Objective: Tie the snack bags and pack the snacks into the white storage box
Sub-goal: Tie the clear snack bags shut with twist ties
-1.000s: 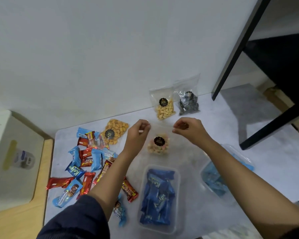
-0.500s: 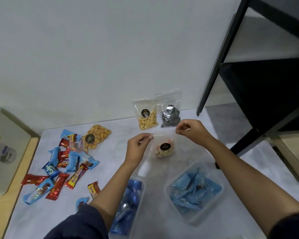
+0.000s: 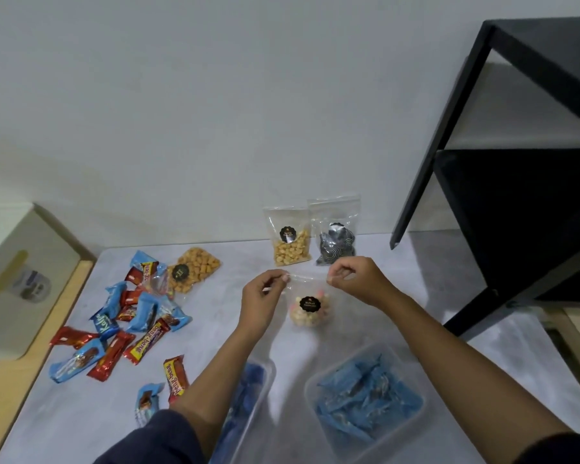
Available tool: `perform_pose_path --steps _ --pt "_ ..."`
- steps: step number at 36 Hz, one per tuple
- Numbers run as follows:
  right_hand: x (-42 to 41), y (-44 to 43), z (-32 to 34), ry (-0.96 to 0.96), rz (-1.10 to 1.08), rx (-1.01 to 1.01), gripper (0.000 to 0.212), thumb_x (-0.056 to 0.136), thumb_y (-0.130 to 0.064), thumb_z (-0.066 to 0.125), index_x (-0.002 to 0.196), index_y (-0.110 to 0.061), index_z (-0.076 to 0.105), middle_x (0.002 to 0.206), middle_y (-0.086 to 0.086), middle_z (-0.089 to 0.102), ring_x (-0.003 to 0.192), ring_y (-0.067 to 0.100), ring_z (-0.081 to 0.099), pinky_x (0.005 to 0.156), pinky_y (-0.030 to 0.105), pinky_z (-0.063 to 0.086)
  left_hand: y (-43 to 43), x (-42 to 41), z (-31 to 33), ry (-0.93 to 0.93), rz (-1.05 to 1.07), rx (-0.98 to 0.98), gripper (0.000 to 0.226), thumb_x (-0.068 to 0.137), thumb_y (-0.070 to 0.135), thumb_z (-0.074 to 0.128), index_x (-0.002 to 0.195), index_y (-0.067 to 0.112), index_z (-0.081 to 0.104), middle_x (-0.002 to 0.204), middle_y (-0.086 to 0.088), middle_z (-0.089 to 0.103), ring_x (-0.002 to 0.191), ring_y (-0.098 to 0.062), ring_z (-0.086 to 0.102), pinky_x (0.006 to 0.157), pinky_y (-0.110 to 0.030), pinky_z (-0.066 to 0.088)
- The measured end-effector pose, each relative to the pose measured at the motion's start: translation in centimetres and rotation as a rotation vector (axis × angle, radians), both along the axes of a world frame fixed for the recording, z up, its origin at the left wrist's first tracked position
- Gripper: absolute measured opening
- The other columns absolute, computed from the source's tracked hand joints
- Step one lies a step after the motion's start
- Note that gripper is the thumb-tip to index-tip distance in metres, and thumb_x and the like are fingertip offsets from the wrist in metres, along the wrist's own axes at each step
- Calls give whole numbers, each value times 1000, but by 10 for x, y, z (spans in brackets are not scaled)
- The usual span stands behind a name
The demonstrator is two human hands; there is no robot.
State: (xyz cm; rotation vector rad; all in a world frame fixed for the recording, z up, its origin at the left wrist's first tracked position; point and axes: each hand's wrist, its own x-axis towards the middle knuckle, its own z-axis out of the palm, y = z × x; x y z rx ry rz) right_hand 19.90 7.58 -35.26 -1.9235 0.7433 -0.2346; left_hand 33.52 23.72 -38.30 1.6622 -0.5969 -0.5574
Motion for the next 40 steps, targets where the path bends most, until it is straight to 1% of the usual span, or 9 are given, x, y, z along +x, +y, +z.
perform_pose_path --steps 2,6,14,21,23,26,31,36,40 --pt "2 0 -2 -20 -4 10 20 77 -6 72 66 -22 64 62 -4 59 57 4 48 58 16 41 1 0 1 -12 9 -3 10 87 9 62 90 15 69 89 -2 70 83 -10 62 73 -14 51" --pt "4 1 -1 -28 4 57 26 77 0 71 61 -17 60 45 -21 56 44 -5 46 50 5 36 6 2 1 17 8 -4 9 87 9 62 90 12 70 89 -4 70 83 -13 62 72 -15 52" --pt "6 2 2 -14 44 78 16 77 -5 72 68 -16 65 54 -12 55 46 -3 46 52 9 39 10 3 2 21 -6 11 9 88 8 61 90 11 70 87 -4 70 82 -13 62 74 -20 52" --pt "4 3 3 -50 67 95 6 79 -4 71 75 -6 67 40 -19 51 41 -3 42 49 8 34 13 0 7 24 -41 18 17 88 4 58 79 16 66 79 -7 64 73 -5 60 71 -15 48" --pt "5 4 3 -58 67 107 9 79 -4 72 73 -10 68 49 -16 58 49 -3 46 55 12 40 12 0 8 8 -42 29 18 88 4 57 78 17 65 79 -7 63 74 -10 58 69 -15 47" --pt "6 5 1 -63 73 139 14 78 -2 71 70 -13 68 67 4 64 66 14 53 65 23 45 11 -1 8 -11 -38 49 18 88 4 57 78 17 64 77 -9 60 74 -15 55 67 -15 46" --pt "5 7 0 -69 85 166 18 74 -6 71 64 -21 69 69 14 56 69 22 47 69 36 40 11 -2 8 -30 -45 72 16 87 4 57 79 15 65 76 -9 60 73 -17 54 68 -19 45" --pt "2 2 2 -62 122 133 19 79 -3 69 68 -19 67 64 -4 62 66 18 54 71 34 47 10 -3 10 -12 -56 59 16 87 3 58 79 14 65 77 -10 61 74 -18 54 70 -21 46" --pt "2 1 6 -37 157 124 13 82 -3 68 74 -13 66 53 -19 61 51 -2 55 63 17 47 8 -3 11 -8 -73 53 18 85 2 60 77 17 66 77 -11 62 75 -21 56 74 -29 47"
